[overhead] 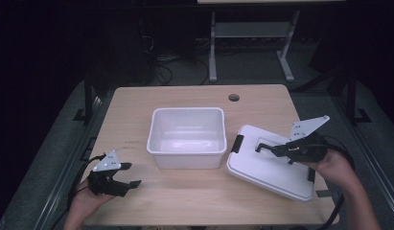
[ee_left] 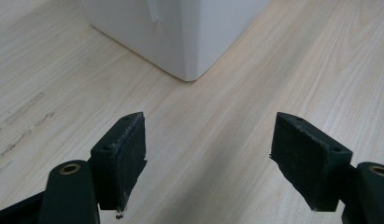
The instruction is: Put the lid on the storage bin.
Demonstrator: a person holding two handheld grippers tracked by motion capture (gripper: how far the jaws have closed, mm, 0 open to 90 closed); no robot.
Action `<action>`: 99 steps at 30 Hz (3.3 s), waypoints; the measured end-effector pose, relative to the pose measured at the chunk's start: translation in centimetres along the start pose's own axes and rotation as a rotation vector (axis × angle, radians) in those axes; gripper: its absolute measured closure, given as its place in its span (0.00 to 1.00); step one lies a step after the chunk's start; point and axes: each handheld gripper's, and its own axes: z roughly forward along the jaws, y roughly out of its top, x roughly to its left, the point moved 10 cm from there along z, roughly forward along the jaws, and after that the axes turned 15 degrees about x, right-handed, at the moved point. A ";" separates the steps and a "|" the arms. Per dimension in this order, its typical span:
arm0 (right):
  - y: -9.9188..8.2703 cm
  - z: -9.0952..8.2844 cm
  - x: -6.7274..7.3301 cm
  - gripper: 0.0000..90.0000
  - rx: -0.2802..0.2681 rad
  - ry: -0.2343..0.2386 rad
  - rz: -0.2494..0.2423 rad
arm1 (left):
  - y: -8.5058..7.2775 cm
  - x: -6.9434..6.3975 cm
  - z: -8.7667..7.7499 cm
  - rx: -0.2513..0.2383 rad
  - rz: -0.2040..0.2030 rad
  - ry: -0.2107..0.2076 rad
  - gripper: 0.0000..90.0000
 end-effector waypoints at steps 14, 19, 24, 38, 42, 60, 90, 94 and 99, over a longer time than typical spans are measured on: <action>0.9 -2.2 -0.2 0.93 -0.003 -0.007 -0.021 | -0.4 -0.1 0.0 0.008 -0.003 0.004 0.29; 1.1 -2.9 -0.5 0.93 -0.008 -0.009 -0.025 | -0.4 -0.1 0.0 0.007 -0.004 0.004 0.29; 1.5 -3.9 -0.6 0.93 -0.007 -0.011 -0.031 | -0.4 -0.1 0.1 0.007 -0.004 0.001 0.29; 5.2 -5.7 -0.8 0.93 -0.017 -0.012 -0.089 | -0.6 0.0 0.0 0.004 -0.011 -0.004 0.29; 6.4 -5.5 -1.0 0.93 -0.019 -0.005 -0.108 | -0.6 0.0 0.1 0.001 -0.014 -0.007 0.29; 11.4 -4.8 -1.0 0.93 -0.028 0.025 -0.174 | -0.6 0.1 0.1 -0.005 -0.010 -0.011 0.29; 18.2 -1.7 -0.5 0.93 -0.045 0.081 -0.267 | -0.8 0.2 -0.1 -0.016 -0.016 -0.016 0.29; 19.0 -1.4 -0.5 0.93 -0.055 0.085 -0.282 | -0.8 0.2 -0.1 -0.016 -0.014 -0.015 0.29; 19.7 -0.8 -0.4 0.93 -0.050 0.093 -0.290 | -0.9 0.3 -0.2 -0.017 -0.014 -0.014 0.29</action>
